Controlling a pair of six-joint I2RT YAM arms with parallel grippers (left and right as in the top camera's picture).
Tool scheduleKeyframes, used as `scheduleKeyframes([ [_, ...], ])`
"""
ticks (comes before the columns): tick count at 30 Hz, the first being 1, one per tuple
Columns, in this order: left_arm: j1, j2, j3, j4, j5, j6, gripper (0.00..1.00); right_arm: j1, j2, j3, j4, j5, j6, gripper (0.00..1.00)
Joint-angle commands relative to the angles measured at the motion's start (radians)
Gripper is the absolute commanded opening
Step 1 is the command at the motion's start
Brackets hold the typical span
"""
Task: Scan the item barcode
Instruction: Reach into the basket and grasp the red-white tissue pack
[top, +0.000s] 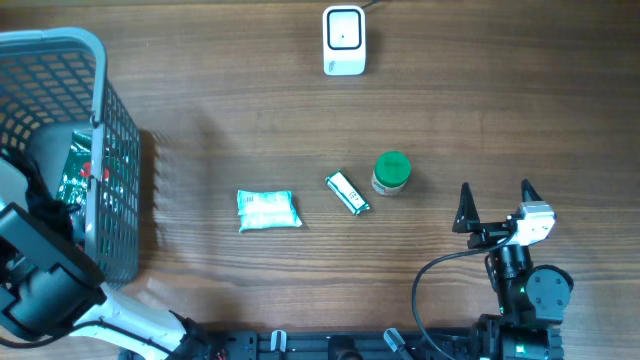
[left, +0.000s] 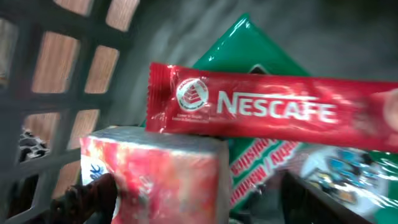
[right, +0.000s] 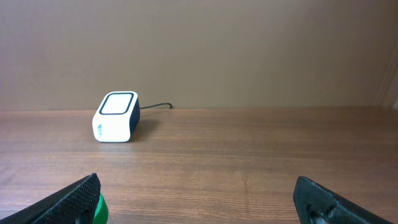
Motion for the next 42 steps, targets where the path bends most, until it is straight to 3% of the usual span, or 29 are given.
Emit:
scheduleKeyframes([
  [1, 0.005, 0.008, -0.083, 0.041, 0.005, 0.008, 0.78, 0.003, -0.003, -0.001, 0.003, 0.017, -0.008, 1.00],
  [2, 0.006, 0.008, -0.098, 0.052, 0.005, 0.008, 0.75, 0.003, -0.003, -0.001, 0.003, 0.017, -0.008, 1.00],
  [4, 0.005, 0.008, -0.108, 0.055, 0.010, 0.008, 0.58, 0.003, -0.003, -0.001, 0.003, 0.017, -0.008, 1.00],
  [8, 0.005, 0.007, -0.104, 0.050, 0.051, 0.034, 0.16, 0.003, -0.003, -0.001, 0.003, 0.017, -0.008, 1.00],
  [12, 0.005, -0.013, -0.086, 0.023, 0.055, 0.034, 0.04, 0.003, -0.003, -0.001, 0.003, 0.017, -0.008, 1.00],
  [23, 0.005, -0.280, -0.037, -0.048, 0.063, 0.034, 0.04, 0.003, -0.003, -0.001, 0.003, 0.017, -0.008, 1.00],
  [31, 0.005, -0.549, -0.032, -0.010, 0.208, 0.039, 0.05, 0.003, -0.003, -0.001, 0.003, 0.017, -0.008, 1.00],
  [34, 0.005, -0.663, -0.031, 0.088, 0.346, 0.114, 0.05, 0.003, -0.003, -0.001, 0.003, 0.017, -0.008, 1.00],
  [42, -0.019, -0.945, -0.021, 0.427, 0.655, 0.120, 0.04, 0.003, -0.003, -0.001, 0.003, 0.017, -0.008, 1.00],
])
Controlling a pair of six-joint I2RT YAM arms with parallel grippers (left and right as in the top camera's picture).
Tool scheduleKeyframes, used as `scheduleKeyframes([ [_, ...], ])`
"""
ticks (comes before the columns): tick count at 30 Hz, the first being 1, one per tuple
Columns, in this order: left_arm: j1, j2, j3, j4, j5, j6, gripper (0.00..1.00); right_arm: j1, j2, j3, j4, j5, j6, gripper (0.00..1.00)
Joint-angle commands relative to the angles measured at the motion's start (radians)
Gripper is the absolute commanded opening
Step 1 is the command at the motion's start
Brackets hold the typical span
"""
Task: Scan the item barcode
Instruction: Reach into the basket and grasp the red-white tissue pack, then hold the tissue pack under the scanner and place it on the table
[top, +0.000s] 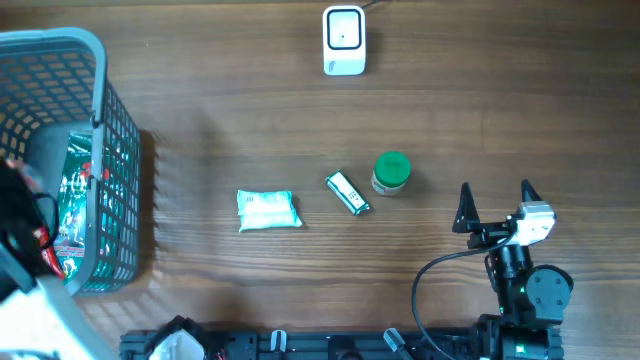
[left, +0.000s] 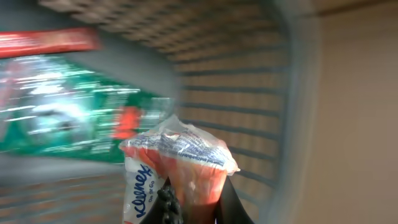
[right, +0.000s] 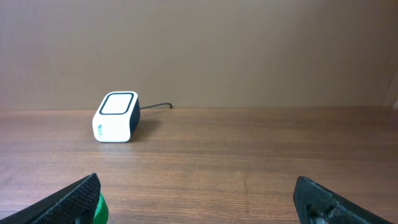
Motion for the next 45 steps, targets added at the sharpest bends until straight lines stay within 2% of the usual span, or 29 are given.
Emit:
scheduleKeyframes([
  [1, -0.038, -0.088, 0.036, 0.105, 0.261, 0.025, 0.04, 0.003, -0.003, -0.001, 0.003, 0.017, -0.008, 0.99],
  [3, -0.088, -0.088, 0.046, 0.139, 0.371, 0.026, 0.04, 0.003, -0.003, -0.001, 0.003, 0.018, -0.008, 1.00],
  [6, -0.208, -0.088, 0.046, 0.151, 0.430, 0.084, 0.04, 0.003, -0.003, -0.001, 0.003, 0.017, -0.008, 1.00],
  [10, -0.446, -0.080, 0.046, 0.146, 0.429, 0.354, 0.04, 0.003, -0.003, -0.001, 0.003, 0.017, -0.009, 1.00],
  [11, -0.528, -0.071, 0.046, 0.131, 0.417, 0.435, 0.04, 0.003, -0.003, -0.001, 0.003, 0.017, -0.008, 1.00],
  [14, -0.715, -0.029, 0.046, 0.053, 0.302, 0.545, 0.04, 0.003, -0.003, -0.001, 0.003, 0.017, -0.008, 1.00],
  [21, -1.046, 0.182, 0.046, -0.096, 0.048, 0.596, 0.04, 0.003, -0.003, -0.001, 0.003, 0.017, -0.008, 1.00],
  [22, -1.075, 0.217, 0.046, -0.107, 0.010, 0.578, 0.04, 0.003, -0.003, -0.001, 0.003, 0.017, -0.008, 1.00],
  [25, -1.152, 0.360, 0.046, -0.124, -0.119, 0.402, 0.04, 0.003, -0.003, -0.001, 0.003, 0.018, -0.008, 1.00],
  [32, -1.260, 0.657, 0.046, -0.113, -0.135, 0.088, 0.04, 0.003, -0.003, -0.001, 0.003, 0.017, -0.008, 1.00],
  [39, -1.369, 0.789, 0.046, -0.109, -0.134, -0.243, 0.05, 0.003, -0.003, -0.001, 0.003, 0.017, -0.008, 1.00],
  [41, -1.392, 0.789, 0.046, -0.109, -0.135, -0.325, 0.15, 0.003, -0.003, -0.001, 0.003, 0.017, -0.008, 1.00],
  [42, -1.399, 0.789, 0.046, -0.109, -0.135, -0.359, 0.16, 0.003, -0.003, -0.001, 0.003, 0.017, -0.008, 1.00],
  [43, -1.402, 0.789, 0.046, -0.108, -0.135, -0.365, 0.21, 0.003, -0.003, -0.001, 0.003, 0.018, -0.008, 1.00],
  [45, -1.403, 0.789, 0.046, -0.105, -0.143, -0.364, 0.55, 0.003, -0.003, -0.001, 0.003, 0.017, -0.009, 1.00],
])
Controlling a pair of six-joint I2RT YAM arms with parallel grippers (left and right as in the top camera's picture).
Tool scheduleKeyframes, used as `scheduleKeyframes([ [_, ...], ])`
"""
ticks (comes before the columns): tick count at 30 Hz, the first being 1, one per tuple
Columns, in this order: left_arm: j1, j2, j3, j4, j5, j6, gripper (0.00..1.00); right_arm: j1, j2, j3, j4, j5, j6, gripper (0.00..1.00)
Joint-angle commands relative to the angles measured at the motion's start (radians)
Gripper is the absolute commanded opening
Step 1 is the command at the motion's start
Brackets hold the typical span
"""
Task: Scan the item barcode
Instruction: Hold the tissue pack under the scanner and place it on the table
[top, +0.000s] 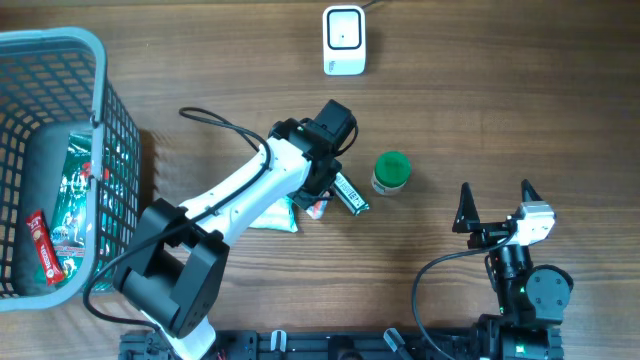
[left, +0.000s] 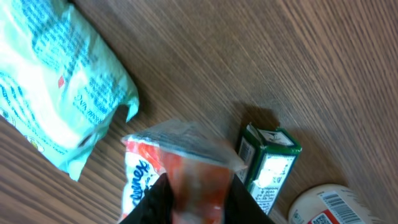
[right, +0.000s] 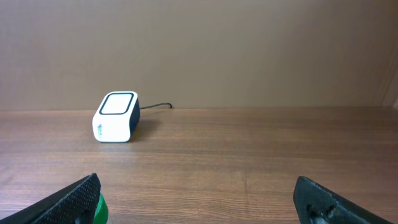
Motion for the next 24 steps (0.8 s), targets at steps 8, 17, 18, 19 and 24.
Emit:
scheduleKeyframes([
  [8, -0.003, -0.026, 0.023, 0.007, -0.109, -0.087, 0.98, 0.003, -0.003, -0.001, 0.003, 0.017, -0.008, 1.00],
  [17, -0.003, -0.142, 0.079, 0.083, -0.388, -0.082, 1.00, 0.003, -0.003, -0.001, 0.003, 0.018, -0.009, 1.00],
  [18, -0.003, -0.159, 0.080, 0.112, -0.418, -0.056, 1.00, 0.003, -0.003, -0.001, 0.003, 0.017, -0.008, 1.00],
  [19, -0.003, -0.171, 0.080, 0.142, -0.435, -0.029, 1.00, 0.003, -0.003, -0.001, 0.003, 0.017, -0.008, 1.00],
  [24, -0.003, -0.222, 0.087, 0.218, -0.580, 0.027, 1.00, 0.003, -0.003, -0.001, 0.003, 0.017, -0.008, 1.00],
])
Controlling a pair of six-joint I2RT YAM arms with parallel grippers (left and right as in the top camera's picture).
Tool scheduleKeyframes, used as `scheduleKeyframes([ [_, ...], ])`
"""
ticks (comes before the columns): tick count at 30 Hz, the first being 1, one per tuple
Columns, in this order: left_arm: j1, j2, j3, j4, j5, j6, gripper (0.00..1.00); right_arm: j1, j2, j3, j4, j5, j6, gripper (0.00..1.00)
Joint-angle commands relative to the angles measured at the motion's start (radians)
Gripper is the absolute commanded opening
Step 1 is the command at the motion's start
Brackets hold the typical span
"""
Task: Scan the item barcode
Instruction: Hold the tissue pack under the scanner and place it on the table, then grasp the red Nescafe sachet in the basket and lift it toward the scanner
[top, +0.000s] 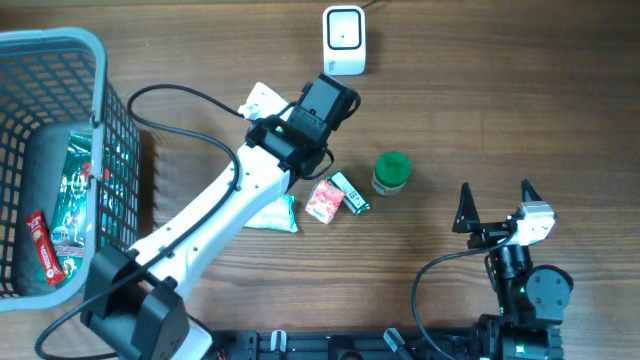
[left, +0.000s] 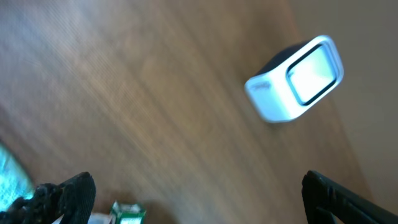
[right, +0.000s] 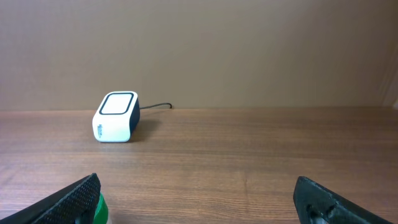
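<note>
The red tissue pack (top: 322, 200) lies on the table, touching the small green box (top: 350, 193) (left: 127, 214). My left gripper (top: 322, 108) (left: 196, 186) hangs open and empty above the table, between that pack and the white scanner (top: 343, 40) (left: 295, 78). The left wrist view is blurred. My right gripper (top: 496, 200) (right: 199, 199) rests open at the near right, facing the scanner (right: 115, 116). It holds nothing.
A green-lidded jar (top: 391, 172) (right: 97, 208) stands right of the green box. A pale blue pack (top: 270, 212) lies partly under the left arm. The grey basket (top: 95, 60) at the left holds a green packet (top: 78, 180) and a red stick sachet (top: 38, 245).
My left gripper was shut on the red tissue pack low beside the green box. It is now open, higher and nearer the scanner, and the pack lies on the table.
My left gripper was down in the basket around the red tissue pack. Then it was shut on the pack, held up inside the basket. Later it held the pack at the table's middle, where the pack now lies released. The right arm stayed still.
</note>
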Motion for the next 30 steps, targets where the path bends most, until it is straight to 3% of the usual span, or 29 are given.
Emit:
scheduleKeyframes([
  [1, 0.001, -0.070, 0.029, 0.007, -0.205, 0.066, 1.00, 0.003, -0.003, -0.001, 0.003, 0.017, -0.008, 1.00],
  [8, 0.005, -0.247, 0.042, 0.056, -0.427, 0.303, 1.00, 0.003, -0.003, -0.001, 0.003, 0.017, -0.008, 1.00],
  [14, 0.106, -0.393, 0.042, 0.152, -0.464, 0.551, 1.00, 0.003, -0.003, -0.001, 0.003, 0.017, -0.008, 1.00],
  [23, 0.318, -0.596, 0.042, 0.119, -0.456, 0.598, 1.00, 0.003, -0.003, -0.001, 0.003, 0.017, -0.008, 1.00],
  [30, 0.502, -0.616, 0.042, 0.003, -0.448, 0.597, 1.00, 0.003, -0.003, -0.001, 0.003, 0.017, -0.008, 1.00],
])
